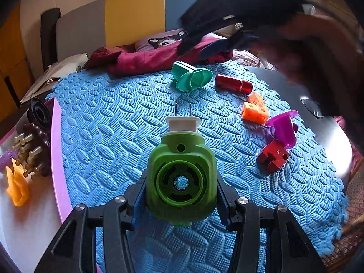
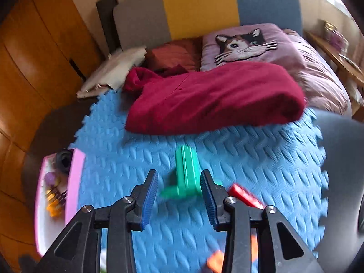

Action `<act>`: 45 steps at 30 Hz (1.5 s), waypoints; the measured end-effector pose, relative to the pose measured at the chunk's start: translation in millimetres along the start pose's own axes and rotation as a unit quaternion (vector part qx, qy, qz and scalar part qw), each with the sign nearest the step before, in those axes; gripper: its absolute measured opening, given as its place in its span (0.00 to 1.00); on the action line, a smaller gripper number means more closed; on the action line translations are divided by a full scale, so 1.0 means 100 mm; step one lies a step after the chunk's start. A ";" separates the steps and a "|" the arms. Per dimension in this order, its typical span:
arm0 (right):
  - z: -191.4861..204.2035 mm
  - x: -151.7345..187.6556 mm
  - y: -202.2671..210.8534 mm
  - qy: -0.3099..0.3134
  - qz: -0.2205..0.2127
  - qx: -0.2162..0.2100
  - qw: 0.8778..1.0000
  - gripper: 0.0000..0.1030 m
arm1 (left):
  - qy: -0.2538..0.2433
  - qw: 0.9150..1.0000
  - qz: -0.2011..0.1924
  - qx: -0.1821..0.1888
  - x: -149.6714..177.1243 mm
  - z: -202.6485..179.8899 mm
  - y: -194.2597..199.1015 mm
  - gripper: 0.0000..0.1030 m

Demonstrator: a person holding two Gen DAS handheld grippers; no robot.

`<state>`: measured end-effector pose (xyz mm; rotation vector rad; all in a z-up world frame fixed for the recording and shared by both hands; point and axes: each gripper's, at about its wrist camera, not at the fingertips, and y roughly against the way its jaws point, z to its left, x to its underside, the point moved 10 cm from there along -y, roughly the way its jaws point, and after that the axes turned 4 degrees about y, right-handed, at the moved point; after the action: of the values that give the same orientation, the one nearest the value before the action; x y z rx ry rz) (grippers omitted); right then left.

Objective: Organize rigid objects
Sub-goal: 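Grasp the green fan-shaped toy with the left tool while the right grasps the teal stand, then carry the green toy into the pink tray and open the left tool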

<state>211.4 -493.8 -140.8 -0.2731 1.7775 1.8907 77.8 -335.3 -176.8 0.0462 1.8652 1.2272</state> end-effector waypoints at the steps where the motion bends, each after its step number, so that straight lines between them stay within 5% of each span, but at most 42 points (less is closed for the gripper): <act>1: -0.01 -0.02 -0.08 0.003 0.006 0.010 1.000 0.39 | 0.002 1.000 -0.001 0.002 0.00 0.00 0.00 0.51; 5: 0.04 0.08 -0.46 0.028 0.062 0.018 0.998 0.32 | 0.007 1.000 -0.002 0.007 -0.01 0.01 0.01 0.51; 24: 0.36 1.07 0.03 0.029 0.072 -0.061 0.995 0.29 | 0.011 1.000 -0.020 0.020 0.16 -0.06 0.67 0.51; 36: 0.39 1.18 0.10 0.066 0.000 -0.042 0.997 0.30 | 0.057 0.997 -0.056 0.009 0.06 0.25 1.21 0.51; 45: 0.48 1.23 0.11 0.136 -0.044 -0.011 0.990 0.32 | 0.153 0.985 -0.068 -0.045 0.11 1.07 1.47 0.51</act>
<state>112.4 -418.3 -185.7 -0.6333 1.8843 1.8835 83.9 -177.6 -86.5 -0.3301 2.0321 1.2769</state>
